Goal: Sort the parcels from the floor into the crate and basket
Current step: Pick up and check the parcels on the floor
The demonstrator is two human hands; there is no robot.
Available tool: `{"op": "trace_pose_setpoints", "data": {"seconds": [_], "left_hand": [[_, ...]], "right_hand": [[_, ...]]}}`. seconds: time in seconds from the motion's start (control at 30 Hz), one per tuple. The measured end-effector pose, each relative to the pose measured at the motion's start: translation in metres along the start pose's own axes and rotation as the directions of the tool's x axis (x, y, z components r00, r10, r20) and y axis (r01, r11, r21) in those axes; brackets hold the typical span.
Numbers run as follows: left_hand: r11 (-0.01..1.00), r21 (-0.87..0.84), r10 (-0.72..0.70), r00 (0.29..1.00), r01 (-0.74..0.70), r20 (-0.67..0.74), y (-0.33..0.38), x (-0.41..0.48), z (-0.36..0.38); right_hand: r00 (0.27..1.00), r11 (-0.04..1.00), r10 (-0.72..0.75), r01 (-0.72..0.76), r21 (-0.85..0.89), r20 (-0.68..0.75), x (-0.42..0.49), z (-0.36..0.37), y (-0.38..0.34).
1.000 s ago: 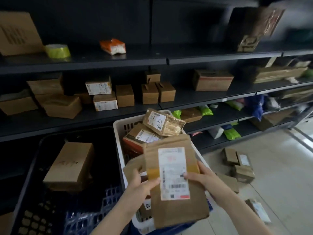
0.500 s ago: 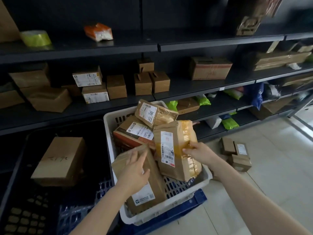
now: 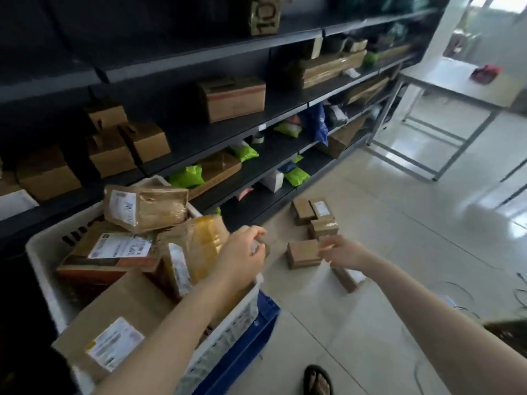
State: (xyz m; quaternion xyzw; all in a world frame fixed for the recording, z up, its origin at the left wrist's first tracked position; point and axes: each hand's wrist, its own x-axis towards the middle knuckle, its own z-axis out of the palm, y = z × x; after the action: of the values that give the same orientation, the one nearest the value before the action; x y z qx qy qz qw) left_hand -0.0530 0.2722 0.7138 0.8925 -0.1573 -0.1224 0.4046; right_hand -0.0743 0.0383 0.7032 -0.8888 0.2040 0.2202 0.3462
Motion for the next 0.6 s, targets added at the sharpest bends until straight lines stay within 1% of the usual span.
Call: {"op": "trace_pose_setpoints", "data": {"seconds": [0.03, 0.1, 0.17, 0.27, 0.4, 0.5, 0.6], "left_hand": [[1.0, 0.024, 0.013, 0.999, -0.014, 0.044, 0.008, 0.016, 0.014], [0.997, 0.074, -0.005, 0.993, -0.004, 0.117, 0.022, 0.054, 0.04], [0.992, 0.124, -0.036, 0.987, 0.017, 0.154, 0.035, 0.097, 0.066], [0.987, 0.144, -0.091, 0.984, 0.069, 0.15, 0.054, 0.164, 0.1], [0.974, 0.154, -0.19, 0.971, 0.167, 0.147, 0.071, 0.243, 0.128], [0.958, 0.164, -0.258, 0.955, 0.234, 0.143, 0.069, 0.286, 0.14], [0.943, 0.174, -0.309, 0.94, 0.283, 0.147, 0.053, 0.327, 0.156]], "right_hand": [[1.0, 1.0, 0.021, -0.021, 0.003, -0.012, 0.009, -0.016, 0.014], [0.999, 0.999, 0.042, -0.042, -0.014, -0.034, 0.033, -0.047, 0.042], [0.998, 0.992, 0.027, -0.033, -0.118, -0.05, 0.063, -0.08, 0.066], [0.999, 0.97, -0.027, 0.018, -0.243, -0.033, 0.117, -0.128, 0.094], [0.999, 0.944, -0.019, 0.03, -0.328, 0.035, 0.187, -0.184, 0.113], [0.997, 0.947, -0.016, 0.039, -0.32, 0.072, 0.232, -0.209, 0.116], [0.997, 0.957, 0.003, 0.02, -0.291, 0.079, 0.284, -0.217, 0.125]]}}
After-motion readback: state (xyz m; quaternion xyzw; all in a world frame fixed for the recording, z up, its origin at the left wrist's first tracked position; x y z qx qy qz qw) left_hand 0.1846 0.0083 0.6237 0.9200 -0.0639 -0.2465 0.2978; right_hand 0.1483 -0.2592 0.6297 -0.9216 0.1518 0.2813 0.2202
